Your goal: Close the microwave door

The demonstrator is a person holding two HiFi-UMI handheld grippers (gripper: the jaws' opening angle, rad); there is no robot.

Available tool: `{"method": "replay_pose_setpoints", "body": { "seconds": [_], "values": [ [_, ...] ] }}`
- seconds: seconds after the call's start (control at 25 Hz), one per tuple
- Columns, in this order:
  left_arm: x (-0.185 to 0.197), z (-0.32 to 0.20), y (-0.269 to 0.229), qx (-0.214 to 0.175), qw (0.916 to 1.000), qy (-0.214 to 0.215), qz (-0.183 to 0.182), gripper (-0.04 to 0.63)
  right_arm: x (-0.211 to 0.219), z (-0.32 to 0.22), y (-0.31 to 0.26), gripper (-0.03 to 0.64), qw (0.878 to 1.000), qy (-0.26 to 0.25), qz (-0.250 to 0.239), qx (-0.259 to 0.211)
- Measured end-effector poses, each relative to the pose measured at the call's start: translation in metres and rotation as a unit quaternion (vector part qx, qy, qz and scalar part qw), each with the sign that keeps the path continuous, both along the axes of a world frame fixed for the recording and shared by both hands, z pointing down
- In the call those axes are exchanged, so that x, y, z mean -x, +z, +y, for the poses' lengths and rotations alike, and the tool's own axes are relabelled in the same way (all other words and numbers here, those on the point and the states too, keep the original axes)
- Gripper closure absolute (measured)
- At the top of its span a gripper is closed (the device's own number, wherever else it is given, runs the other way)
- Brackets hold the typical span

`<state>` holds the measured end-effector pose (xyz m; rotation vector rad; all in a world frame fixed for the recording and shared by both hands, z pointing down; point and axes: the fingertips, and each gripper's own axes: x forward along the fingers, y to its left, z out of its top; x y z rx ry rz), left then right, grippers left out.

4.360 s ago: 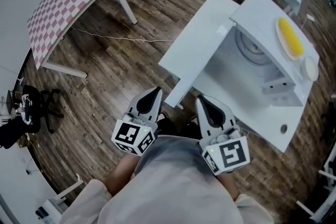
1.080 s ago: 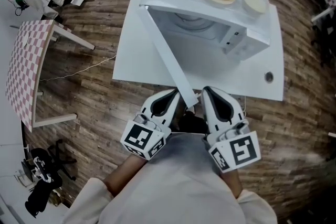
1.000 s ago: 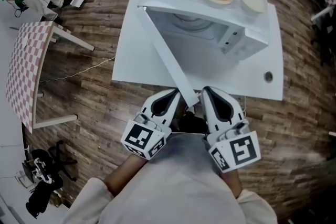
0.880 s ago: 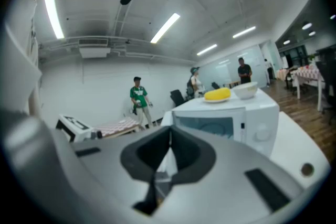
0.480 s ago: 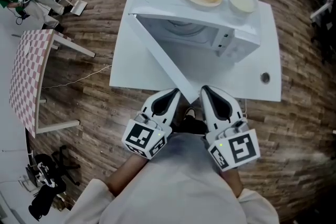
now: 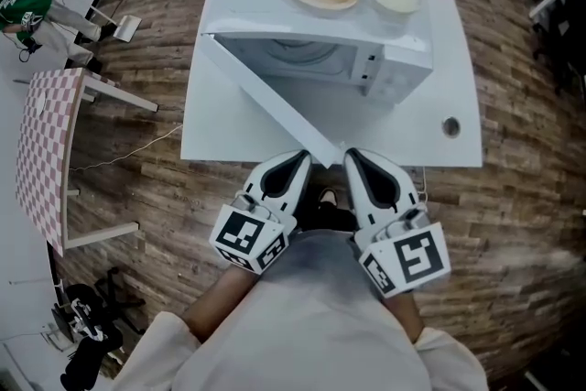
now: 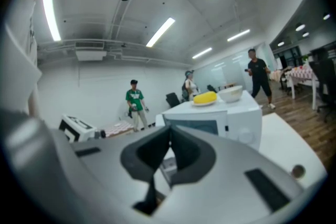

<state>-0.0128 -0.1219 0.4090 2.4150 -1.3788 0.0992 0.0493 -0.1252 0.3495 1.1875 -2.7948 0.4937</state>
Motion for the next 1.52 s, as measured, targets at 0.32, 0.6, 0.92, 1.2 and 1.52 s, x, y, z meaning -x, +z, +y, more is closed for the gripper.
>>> {"method": "replay_pose_setpoints", "body": {
  "seconds": [0.32,0.6,0.92,1.2,1.52],
  "values": [
    [-0.011,-0.013,0.003,0.003,0.9999,0.014,0.003,0.578,-0.016,-0.009,0.002,0.594,1.000,0.022,0.002,0.001],
    [-0.025,-0.030,0.000,0.002,0.9996,0.029,0.001,0.578,-0.025,-0.029,-0.002,0.594,1.000,0.028,-0.003,-0.002],
    [-0.023,-0.047,0.001,0.002,0.9993,0.036,0.012,0.578,-0.021,-0.041,0.004,0.594,0.999,0.033,0.003,0.003],
    [-0.033,-0.066,0.000,0.003,0.9989,0.043,0.020,0.578,-0.034,-0.050,0.005,0.594,0.999,0.051,0.011,0.011],
    [-0.045,-0.092,-0.005,0.004,0.9983,0.040,0.041,0.578,-0.045,-0.059,0.007,0.594,0.998,0.062,0.012,0.020]
  ]
}}
